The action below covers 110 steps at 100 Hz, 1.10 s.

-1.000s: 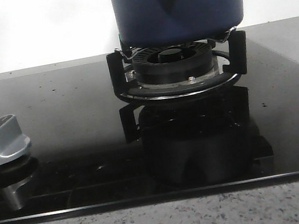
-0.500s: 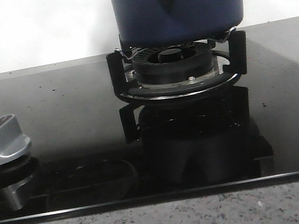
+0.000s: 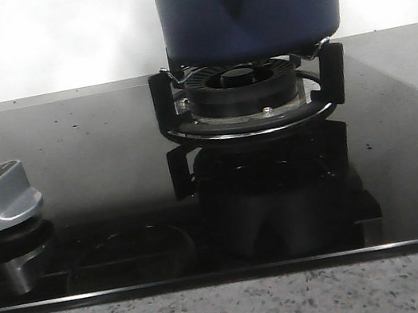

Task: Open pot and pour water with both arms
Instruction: 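Lift the blue bowl with the right gripper and carry it over the pot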

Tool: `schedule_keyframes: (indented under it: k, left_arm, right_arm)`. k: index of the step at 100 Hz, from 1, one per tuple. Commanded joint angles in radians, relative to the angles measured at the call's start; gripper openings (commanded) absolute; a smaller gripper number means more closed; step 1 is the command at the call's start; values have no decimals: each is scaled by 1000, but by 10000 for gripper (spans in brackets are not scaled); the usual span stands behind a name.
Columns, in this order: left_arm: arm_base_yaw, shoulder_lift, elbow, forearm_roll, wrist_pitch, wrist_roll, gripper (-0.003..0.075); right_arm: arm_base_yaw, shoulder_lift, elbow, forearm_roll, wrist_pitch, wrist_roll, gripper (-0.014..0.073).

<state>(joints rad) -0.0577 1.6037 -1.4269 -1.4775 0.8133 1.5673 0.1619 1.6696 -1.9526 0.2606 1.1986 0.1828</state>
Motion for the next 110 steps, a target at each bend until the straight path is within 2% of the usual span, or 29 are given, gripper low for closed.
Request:
schedule_keyframes:
  k: [1,24,49,82,110]
  left_arm:
    - [2,-55,-40,-90,11,-8,321]
    - [2,-55,-40,-90,11,-8,321]
    - [2,-55,-40,-90,11,-8,320]
    - [2,-55,-40,-90,11,-8,320]
    - [2,-55,-40,-90,11,-8,320]
  right_arm:
    - [28,-39,-35,-48,-113,-13,-62]
    - [89,-39,-35,-199,-165,-13,-62]
    - [94,-39,-35,-330,-169,-14,-62]
    - [96,-39,-30,-440,-248,-14,-62]
    - [150,-39,43,-566,-323,-14,-62]
